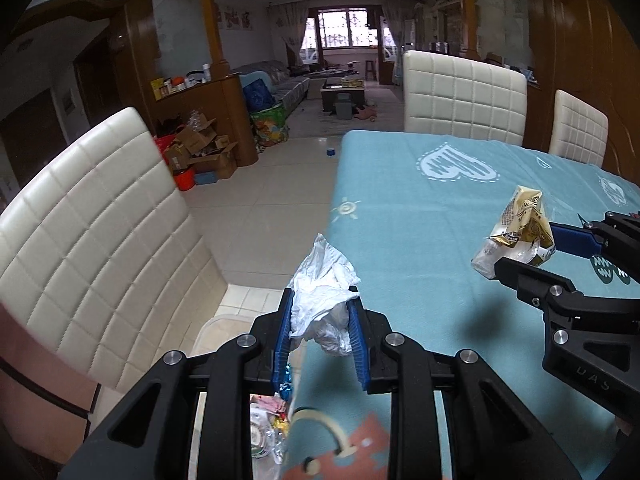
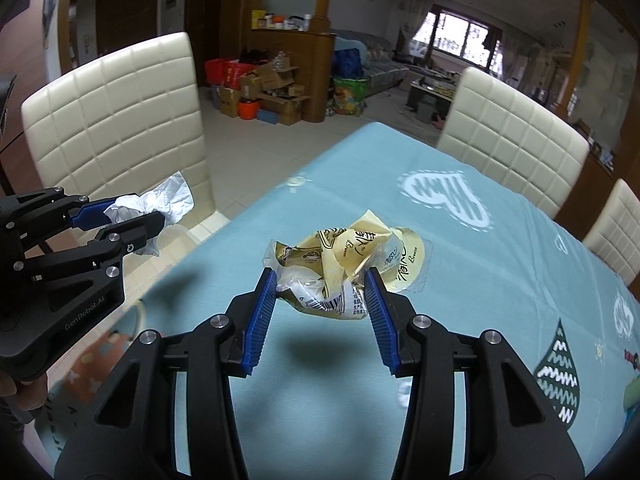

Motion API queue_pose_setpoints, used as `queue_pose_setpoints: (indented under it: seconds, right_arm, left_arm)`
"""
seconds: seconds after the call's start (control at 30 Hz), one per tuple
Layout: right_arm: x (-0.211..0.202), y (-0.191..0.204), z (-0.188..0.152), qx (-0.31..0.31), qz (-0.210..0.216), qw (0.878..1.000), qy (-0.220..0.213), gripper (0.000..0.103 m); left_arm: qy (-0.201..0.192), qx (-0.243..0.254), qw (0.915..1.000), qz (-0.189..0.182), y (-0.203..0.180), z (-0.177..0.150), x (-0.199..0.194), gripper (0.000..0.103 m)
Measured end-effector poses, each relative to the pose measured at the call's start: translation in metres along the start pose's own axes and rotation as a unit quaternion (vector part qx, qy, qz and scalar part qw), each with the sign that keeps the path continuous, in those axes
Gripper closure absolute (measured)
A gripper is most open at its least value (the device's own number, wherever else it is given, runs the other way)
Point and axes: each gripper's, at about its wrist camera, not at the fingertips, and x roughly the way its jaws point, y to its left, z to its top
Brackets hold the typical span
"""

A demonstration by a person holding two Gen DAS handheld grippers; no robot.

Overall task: Collect trash
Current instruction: 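Carry the tissue and yellow wrapper to the clear bin and release both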

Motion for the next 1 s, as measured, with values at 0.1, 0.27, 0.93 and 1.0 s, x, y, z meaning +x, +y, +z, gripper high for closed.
queue_pose_setpoints:
  seconds: [0.1,0.27,0.93,1.0]
  right_arm:
    - [0.004,0.02,0.004,-0.01,0.011,1.0,0.003,0.055]
    - [0.011,0.059,0.011,-0.042,0.024,0.999,0.004,0.055]
    - [0.031,0.118,0.024,-0.081,0.053,0.995,0.011,0.054]
    - [0.032,0.127,0.026,-0.088,0.06,0.994,0.013,0.054]
  left_arm:
    - [-0.002,-0.012,0.9998,0.017,0.019,-0.007,-0.002,0.077]
    - [0.006,-0.04,0.9984,0.04,0.052,-0.018,0.001,0.076]
    - [-0.015,-0.098,0.992,0.078,0.128,-0.055,-0.025,0.018]
    - [-0.016,-0.102,0.9906,0.089,0.133,-0.057,-0.027,0.018]
